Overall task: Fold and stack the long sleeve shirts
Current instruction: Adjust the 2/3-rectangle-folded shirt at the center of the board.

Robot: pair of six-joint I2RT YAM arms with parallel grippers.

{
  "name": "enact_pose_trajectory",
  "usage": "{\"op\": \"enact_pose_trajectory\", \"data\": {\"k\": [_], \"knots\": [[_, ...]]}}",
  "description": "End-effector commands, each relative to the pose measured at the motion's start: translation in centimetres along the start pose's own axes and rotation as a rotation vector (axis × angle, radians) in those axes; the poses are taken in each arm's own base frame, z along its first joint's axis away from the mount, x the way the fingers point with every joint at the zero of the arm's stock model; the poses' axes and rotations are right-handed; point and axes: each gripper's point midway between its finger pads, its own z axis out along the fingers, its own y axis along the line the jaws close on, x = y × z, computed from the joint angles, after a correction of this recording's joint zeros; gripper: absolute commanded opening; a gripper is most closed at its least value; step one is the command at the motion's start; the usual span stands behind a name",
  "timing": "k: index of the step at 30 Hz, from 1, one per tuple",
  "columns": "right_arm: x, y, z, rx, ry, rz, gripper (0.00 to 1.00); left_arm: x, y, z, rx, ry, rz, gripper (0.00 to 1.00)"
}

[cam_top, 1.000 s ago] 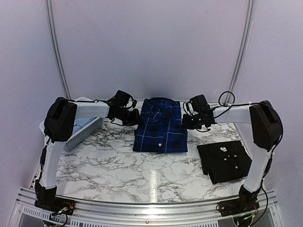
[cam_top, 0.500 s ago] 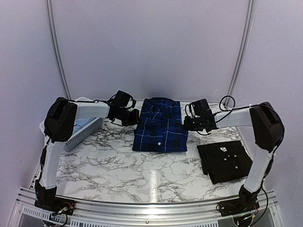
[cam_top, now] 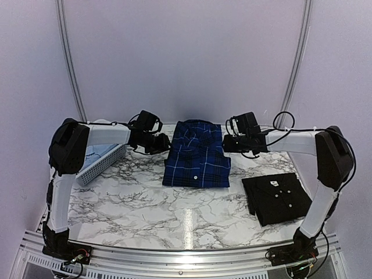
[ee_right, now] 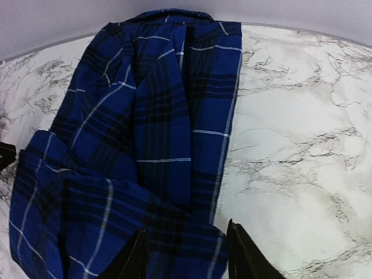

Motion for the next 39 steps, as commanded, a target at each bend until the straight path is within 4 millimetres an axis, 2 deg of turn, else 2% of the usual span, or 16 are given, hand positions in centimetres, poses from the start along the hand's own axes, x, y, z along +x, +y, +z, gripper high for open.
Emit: {"op": "enact_pose_trajectory", "data": {"k": [1,4,7,11,16,20,25,30,36,39], "knots": [[-0.5,4.6,-1.5,-0.065,-0.003,-0.076,0.38,-1.9,-0.8,-4.1,-0.014,-0.071,0.015,0.51],[0.6,7.3,-0.5,-0.145,0.033,-0.083,0.28,-1.3,-0.7,-5.1,-0.015,-0.064,0.011,0.51],[1.8,8.9,0.9,-0.197,0.080,-0.073,0.20,-0.4,-0.4,-5.9,-0.022,-0.053,0.002,0.50],[2.9,10.3,2.5,-0.248,0.112,-0.058,0.15,0.8,0.2,-7.2,-0.038,-0.048,0.001,0.50],[4.3,10.7,4.5,-0.256,0.160,-0.051,0.12,1.9,0.8,-9.0,-0.058,-0.049,0.011,0.50],[4.2,11.2,5.1,-0.275,0.154,-0.046,0.21,2.8,0.9,-9.5,-0.048,-0.037,-0.001,0.49],[3.6,11.9,5.5,-0.297,0.145,-0.039,0.41,4.1,1.4,-9.8,-0.046,-0.018,-0.016,0.49],[2.7,12.1,6.0,-0.295,0.128,-0.043,0.56,5.0,1.5,-10.2,-0.031,-0.009,-0.025,0.49],[2.3,12.5,7.1,-0.305,0.129,-0.050,0.68,5.9,1.4,-10.3,-0.013,0.011,-0.029,0.49],[1.8,12.3,7.5,-0.310,0.123,-0.043,0.70,6.5,1.5,-10.4,-0.006,0.024,-0.036,0.49]]}}
